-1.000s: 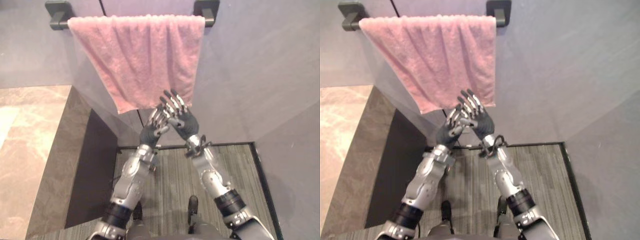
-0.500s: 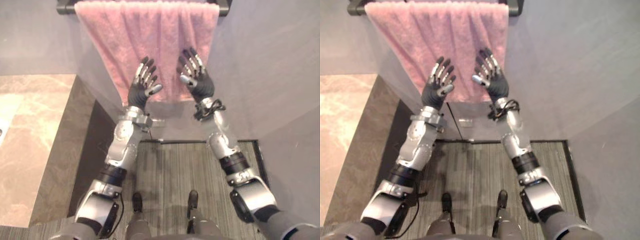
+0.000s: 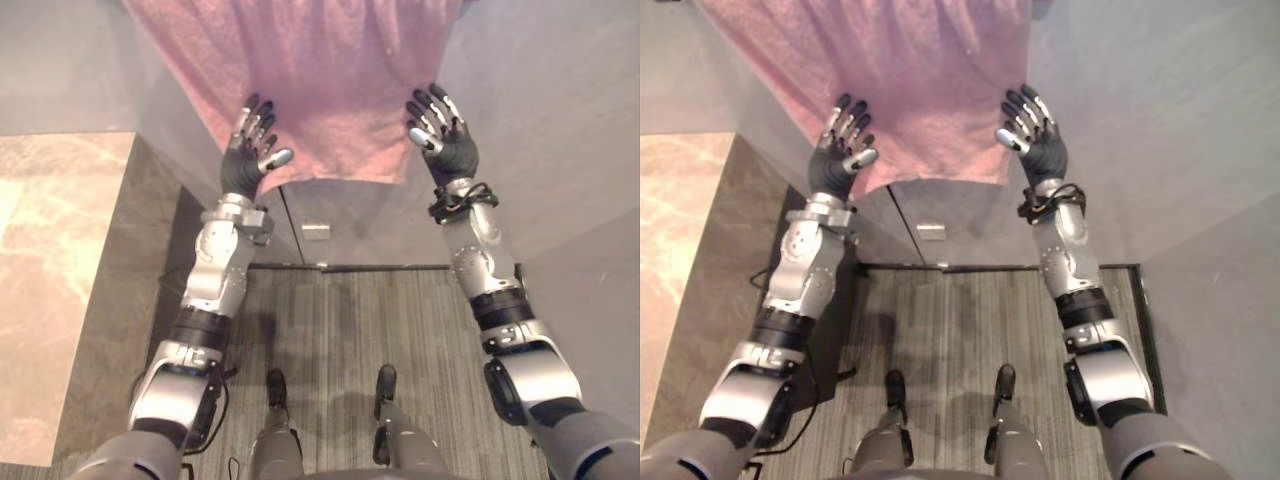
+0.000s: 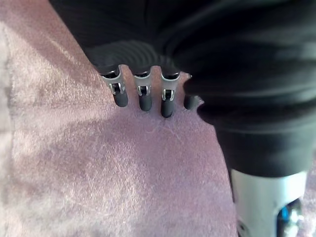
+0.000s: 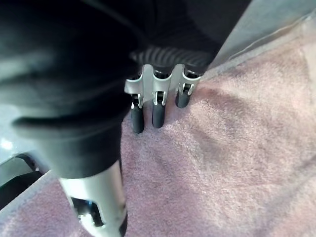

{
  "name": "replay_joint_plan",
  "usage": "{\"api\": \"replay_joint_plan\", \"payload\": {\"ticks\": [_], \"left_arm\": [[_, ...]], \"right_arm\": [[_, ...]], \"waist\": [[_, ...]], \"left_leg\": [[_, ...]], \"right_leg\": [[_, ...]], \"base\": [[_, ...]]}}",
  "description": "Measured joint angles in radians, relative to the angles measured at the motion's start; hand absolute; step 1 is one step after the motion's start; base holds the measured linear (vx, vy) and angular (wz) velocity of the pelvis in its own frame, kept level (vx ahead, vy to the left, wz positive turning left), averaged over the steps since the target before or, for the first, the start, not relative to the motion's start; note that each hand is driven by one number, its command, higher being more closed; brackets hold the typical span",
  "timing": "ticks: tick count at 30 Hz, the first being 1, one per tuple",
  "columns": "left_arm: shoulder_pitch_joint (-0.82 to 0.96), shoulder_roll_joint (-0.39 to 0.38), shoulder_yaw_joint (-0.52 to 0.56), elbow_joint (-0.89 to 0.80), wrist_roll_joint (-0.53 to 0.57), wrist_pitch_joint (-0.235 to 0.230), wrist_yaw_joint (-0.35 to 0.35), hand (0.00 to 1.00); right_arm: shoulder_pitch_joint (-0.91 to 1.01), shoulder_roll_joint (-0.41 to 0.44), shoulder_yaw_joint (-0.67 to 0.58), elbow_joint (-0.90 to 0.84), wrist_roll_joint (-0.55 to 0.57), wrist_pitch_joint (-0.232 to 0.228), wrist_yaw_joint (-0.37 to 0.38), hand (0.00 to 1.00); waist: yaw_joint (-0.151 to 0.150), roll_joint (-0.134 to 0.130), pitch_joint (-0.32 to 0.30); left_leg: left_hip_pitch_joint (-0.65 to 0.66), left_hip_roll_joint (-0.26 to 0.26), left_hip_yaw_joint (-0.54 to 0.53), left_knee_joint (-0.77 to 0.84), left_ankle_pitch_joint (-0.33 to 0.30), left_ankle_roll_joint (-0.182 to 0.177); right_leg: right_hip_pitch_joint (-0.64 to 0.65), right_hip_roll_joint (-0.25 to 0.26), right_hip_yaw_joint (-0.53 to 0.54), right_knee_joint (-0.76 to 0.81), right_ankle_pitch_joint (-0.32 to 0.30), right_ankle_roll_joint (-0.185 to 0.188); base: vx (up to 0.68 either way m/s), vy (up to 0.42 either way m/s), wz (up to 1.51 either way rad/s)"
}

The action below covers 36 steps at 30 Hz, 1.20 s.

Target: Organize washtable

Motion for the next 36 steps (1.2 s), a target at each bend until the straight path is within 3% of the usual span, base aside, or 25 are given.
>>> {"api": "replay_joint_plan", "payload": {"ticks": [6, 10, 15, 20, 22, 27, 29, 32, 33, 34, 35, 36], "left_arm": [[0.001, 0.03, 0.045, 0.002, -0.002, 0.0, -0.006, 0.0], [0.065, 0.03, 0.051, 0.0, -0.001, 0.0, -0.01, 0.0], [0.353, -0.022, 0.145, -0.011, 0.063, 0.006, -0.03, 0.0], [0.64, -0.115, 0.194, 0.078, 0.209, 0.025, -0.055, 0.0], [0.713, -0.155, 0.246, 0.157, 0.247, 0.031, -0.057, 0.0], [0.847, -0.234, 0.506, 0.46, 0.316, 0.046, -0.042, 0.0], [0.925, -0.269, 0.647, 0.58, 0.317, 0.055, -0.025, 0.0], [0.965, -0.32, 0.748, 0.645, 0.338, 0.069, 0.005, 0.0], [0.965, -0.333, 0.759, 0.648, 0.336, 0.074, 0.013, 0.0], [0.961, -0.35, 0.778, 0.647, 0.334, 0.079, 0.019, 0.0], [0.953, -0.356, 0.804, 0.646, 0.323, 0.079, 0.02, 0.0], [0.941, -0.369, 0.85, 0.658, 0.304, 0.084, 0.019, 0.0]], "right_arm": [[0.007, -0.014, -0.026, 0.004, -0.042, 0.014, -0.01, 0.0], [0.119, -0.03, -0.032, 0.001, -0.086, 0.031, -0.005, 0.0], [0.48, -0.042, -0.097, 0.003, -0.232, 0.076, 0.05, 0.0], [0.745, 0.037, -0.168, 0.08, -0.393, 0.088, 0.084, 0.0], [0.819, 0.077, -0.215, 0.146, -0.439, 0.093, 0.092, 0.0], [0.941, 0.133, -0.344, 0.41, -0.533, 0.111, 0.093, 0.0], [0.952, 0.136, -0.405, 0.554, -0.556, 0.117, 0.074, 0.0], [0.955, 0.138, -0.43, 0.61, -0.634, 0.132, 0.029, 0.0], [0.954, 0.14, -0.429, 0.608, -0.65, 0.137, 0.021, 0.0], [0.952, 0.149, -0.43, 0.599, -0.678, 0.142, 0.01, 0.0], [0.958, 0.181, -0.432, 0.584, -0.712, 0.141, 0.005, 0.0], [0.954, 0.2, -0.461, 0.586, -0.742, 0.138, 0.005, 0.0]], "waist": [[0.001, -0.006, 0.004], [0.002, -0.007, 0.005], [-0.001, -0.007, 0.004], [0.0, -0.012, -0.004], [0.0, -0.018, -0.025], [0.0, -0.021, -0.051], [0.005, -0.011, -0.08], [0.028, 0.015, -0.086], [0.028, 0.024, -0.087], [0.025, 0.034, -0.086], [0.024, 0.0, -0.084], [0.04, -0.016, -0.078]], "left_leg": [[-0.01, 0.0, -0.002, -0.005, 0.0, 0.0], [0.014, -0.003, -0.002, 0.001, 0.002, 0.004], [0.07, -0.009, 0.001, 0.001, -0.01, 0.006], [0.156, -0.008, 0.005, 0.0, -0.039, 0.001], [0.164, -0.008, 0.005, -0.002, -0.045, -0.001], [0.202, -0.01, -0.01, -0.005, -0.051, 0.0], [0.201, -0.01, -0.024, -0.005, -0.052, 0.0], [0.159, -0.011, -0.062, -0.002, -0.052, 0.001], [0.143, -0.01, -0.063, -0.002, -0.063, 0.02], [0.115, -0.007, -0.056, 0.008, -0.101, 0.074], [0.096, -0.001, 0.062, 0.054, -0.164, 0.153], [0.042, 0.045, 0.186, 0.232, -0.169, 0.174]], "right_leg": [[-0.011, 0.0, 0.001, 0.0, 0.004, 0.001], [0.014, -0.003, 0.001, 0.0, 0.003, 0.002], [0.072, -0.009, 0.0, 0.0, -0.014, 0.016], [0.155, -0.009, -0.001, -0.001, -0.051, 0.036], [0.164, -0.009, -0.002, -0.001, -0.056, 0.032], [0.225, -0.013, -0.023, -0.002, -0.07, 0.041], [0.235, -0.013, -0.029, -0.002, -0.076, 0.042], [0.235, -0.018, -0.1, 0.0, -0.077, 0.041], [0.236, -0.018, -0.128, 0.003, -0.08, 0.037], [0.234, -0.026, -0.173, 0.017, -0.094, 0.026], [0.226, -0.063, -0.21, 0.022, -0.099, -0.008], [0.224, -0.092, -0.264, 0.05, -0.099, -0.019]], "base": [[0.0, 0.003, -0.01], [0.06, 0.028, 0.01], [0.05, 0.046, 0.03], [-0.02, 0.045, -0.02], [-0.05, 0.058, 0.03], [-0.04, 0.049, 0.13], [-0.02, 0.037, 0.19], [-0.04, 0.008, 0.62], [-0.04, -0.002, 0.91], [-0.02, 0.007, 1.33], [-0.05, 0.037, 1.51], [-0.03, 0.037, 1.17]]}}
